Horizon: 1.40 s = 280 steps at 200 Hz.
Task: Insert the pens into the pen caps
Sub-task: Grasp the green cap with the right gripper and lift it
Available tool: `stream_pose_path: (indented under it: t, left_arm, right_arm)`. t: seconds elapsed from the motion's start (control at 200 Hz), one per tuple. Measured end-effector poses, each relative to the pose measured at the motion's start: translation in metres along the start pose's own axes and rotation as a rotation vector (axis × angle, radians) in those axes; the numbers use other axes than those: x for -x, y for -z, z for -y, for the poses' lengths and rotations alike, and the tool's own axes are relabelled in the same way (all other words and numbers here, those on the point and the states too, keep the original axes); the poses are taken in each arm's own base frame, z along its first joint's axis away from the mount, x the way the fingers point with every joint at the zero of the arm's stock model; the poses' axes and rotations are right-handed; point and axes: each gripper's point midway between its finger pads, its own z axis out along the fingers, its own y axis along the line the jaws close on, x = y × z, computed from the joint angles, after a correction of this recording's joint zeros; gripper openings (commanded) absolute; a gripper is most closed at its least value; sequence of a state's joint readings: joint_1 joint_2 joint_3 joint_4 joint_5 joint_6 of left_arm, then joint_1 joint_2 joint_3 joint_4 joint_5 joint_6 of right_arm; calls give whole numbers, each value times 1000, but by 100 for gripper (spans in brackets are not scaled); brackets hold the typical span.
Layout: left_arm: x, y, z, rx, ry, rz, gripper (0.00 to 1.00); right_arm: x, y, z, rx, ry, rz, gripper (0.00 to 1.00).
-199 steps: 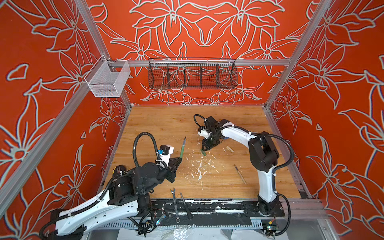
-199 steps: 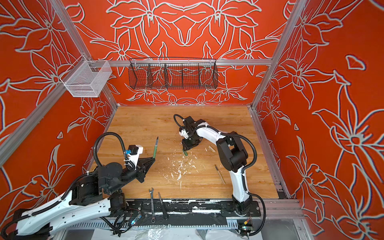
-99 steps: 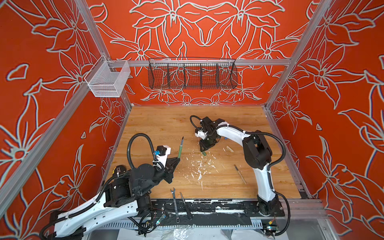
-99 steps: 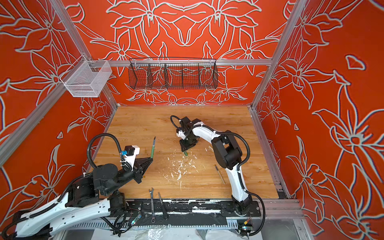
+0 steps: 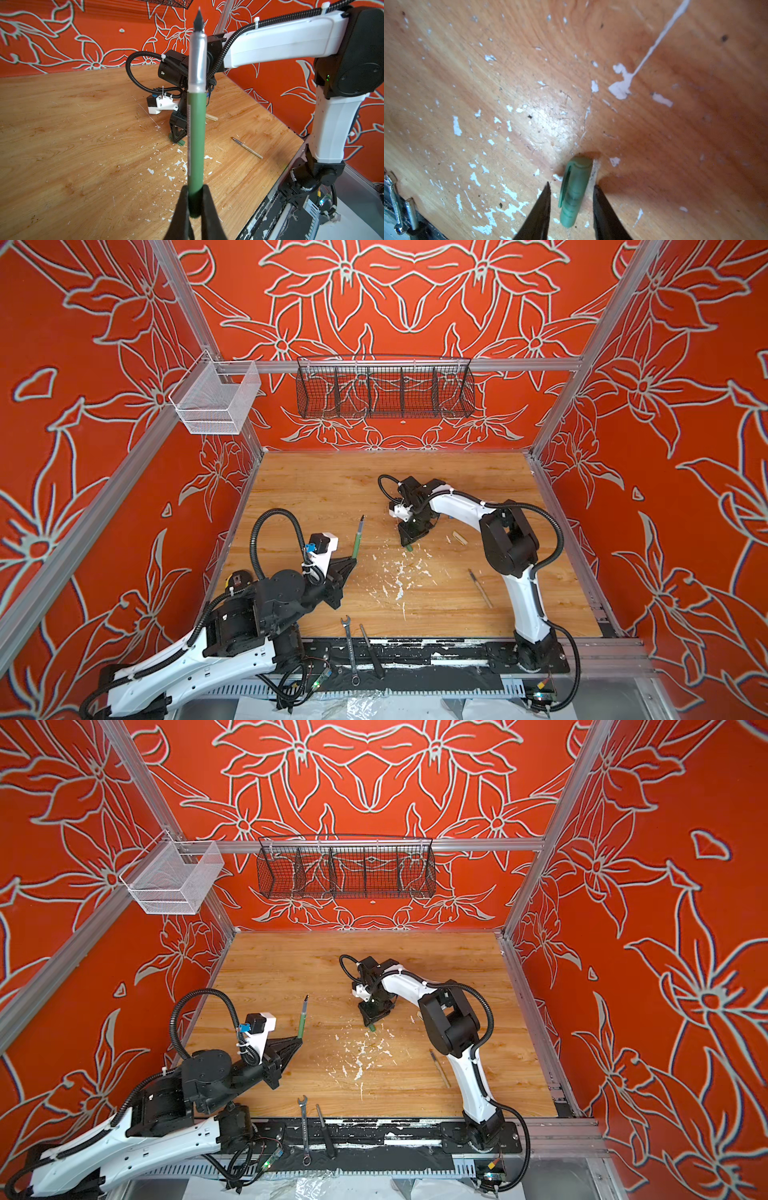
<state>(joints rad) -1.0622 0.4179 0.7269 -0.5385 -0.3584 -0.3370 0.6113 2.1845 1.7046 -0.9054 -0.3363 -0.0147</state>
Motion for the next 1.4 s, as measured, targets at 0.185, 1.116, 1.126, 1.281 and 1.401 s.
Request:
stream_pose_path:
  t: [0.185,1.116,1.126,1.281,1.401]
  left_arm:
    - [-4,-3,0,7,-7,-15,0]
    - [-7,-7,0,14,-14,-34,0]
    - [-7,-7,0,14,-14,-34,0]
    - [-7,-7,0,14,-14,-33,0]
    - [-7,-7,0,13,-15,-33,0]
  right_arm:
    - [0,-3,1,2,-2,-7,31]
    - [1,-5,4,-126,19,-15,24]
    - [1,-5,4,-127,19,-15,23]
    - [1,-5,4,-128,17,-14,19]
    - [1,-1,2,-126,18,-4,17]
